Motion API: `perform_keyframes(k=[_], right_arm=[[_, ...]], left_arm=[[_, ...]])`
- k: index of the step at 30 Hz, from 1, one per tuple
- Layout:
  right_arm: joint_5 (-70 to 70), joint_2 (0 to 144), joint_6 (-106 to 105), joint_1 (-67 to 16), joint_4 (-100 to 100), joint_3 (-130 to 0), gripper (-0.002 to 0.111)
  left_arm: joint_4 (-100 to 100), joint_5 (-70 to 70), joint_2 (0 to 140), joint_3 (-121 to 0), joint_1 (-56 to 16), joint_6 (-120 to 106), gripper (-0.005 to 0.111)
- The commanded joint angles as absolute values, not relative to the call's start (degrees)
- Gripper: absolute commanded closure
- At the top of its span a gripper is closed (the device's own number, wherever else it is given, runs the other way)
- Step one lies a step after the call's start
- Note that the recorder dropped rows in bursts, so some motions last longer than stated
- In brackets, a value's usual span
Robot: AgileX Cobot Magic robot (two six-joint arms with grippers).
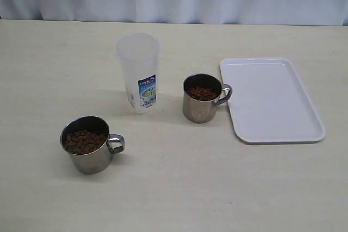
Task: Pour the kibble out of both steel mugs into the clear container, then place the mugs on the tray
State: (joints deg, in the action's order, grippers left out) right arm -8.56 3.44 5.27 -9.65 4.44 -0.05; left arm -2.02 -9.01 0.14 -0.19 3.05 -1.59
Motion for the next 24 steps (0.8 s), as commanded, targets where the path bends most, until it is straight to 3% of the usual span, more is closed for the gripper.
perform_keyframes(k=[1,4,9,16,24], right_arm=[[-15.64,16.23,10.9,-15.88,-4.55,0.0,0.102],[-25.71,29.81,12.88,-22.22,-15.4,0.0,0.103],[-30.73,53.05,3.42,-27.91,-13.76,-2.47,0.104],[-31.49,82.38,0.0,-28.15,-15.89,-16.75,0.104],[-35.46,98.56,10.59,-23.29,-40.01,-27.19,0.104]], left_arm=[[-2.11,-8.47,0.0,0.0,2.59,-1.41,0.107],[-2.11,-8.47,0.0,0.0,2.59,-1.41,0.107],[-2.11,-8.47,0.0,0.0,2.59,-1.41,0.107],[-2.11,-8.47,0.0,0.0,2.59,-1.41,0.107],[-2.24,-8.47,0.0,0.0,2.59,-1.41,0.107]])
